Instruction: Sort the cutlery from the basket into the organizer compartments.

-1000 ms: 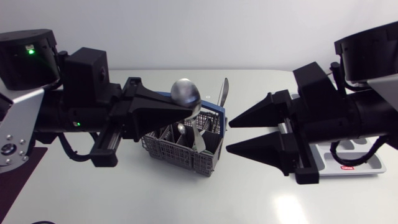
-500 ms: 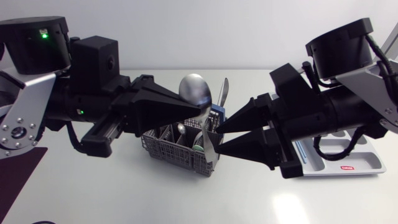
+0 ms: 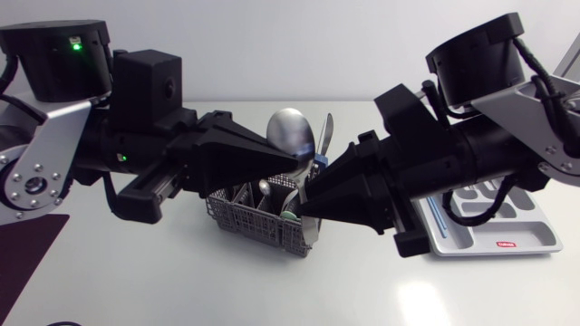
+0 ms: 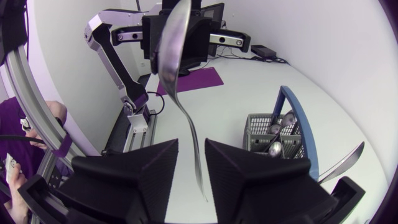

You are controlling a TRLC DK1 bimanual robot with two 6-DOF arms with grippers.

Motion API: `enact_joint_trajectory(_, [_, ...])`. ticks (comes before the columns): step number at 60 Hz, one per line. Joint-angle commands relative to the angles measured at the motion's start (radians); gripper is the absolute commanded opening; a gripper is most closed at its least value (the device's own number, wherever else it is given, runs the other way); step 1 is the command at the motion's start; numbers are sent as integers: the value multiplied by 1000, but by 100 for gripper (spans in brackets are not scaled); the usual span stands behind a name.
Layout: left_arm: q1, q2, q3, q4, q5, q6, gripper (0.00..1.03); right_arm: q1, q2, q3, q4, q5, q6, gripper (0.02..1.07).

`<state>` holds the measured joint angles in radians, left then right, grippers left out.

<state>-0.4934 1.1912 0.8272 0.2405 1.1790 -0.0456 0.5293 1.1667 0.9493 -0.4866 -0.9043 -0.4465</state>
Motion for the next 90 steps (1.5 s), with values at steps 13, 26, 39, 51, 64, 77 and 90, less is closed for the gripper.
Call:
enact_joint_trajectory(13, [6, 24, 47, 5, 31, -34, 3, 8, 37, 23, -18, -16, -15, 8])
enact_joint_trajectory(26, [41, 25, 66, 11, 31, -57, 41, -6, 25, 9, -38, -13, -20, 8])
enact_joint_trajectory(39, [108, 24, 121, 10, 13, -111, 98, -58, -44, -53, -83, 24, -29, 8])
enact_joint_trajectory(51, [159, 30, 148, -9, -90, -119, 99, -181, -157, -118, -115, 174, -40, 8])
enact_joint_trajectory(64, [138, 28, 155, -214, -302, 104, 98, -451, -210, -138, -102, 341, -47, 8])
enact_joint_trajectory(77, [47, 36, 119, -296, -555, 262, 98, -604, -76, -121, 89, 602, 12, 8])
enact_joint_trajectory(90, [29, 36, 108, -317, -631, 293, 98, -730, 220, 13, 181, 677, 91, 8])
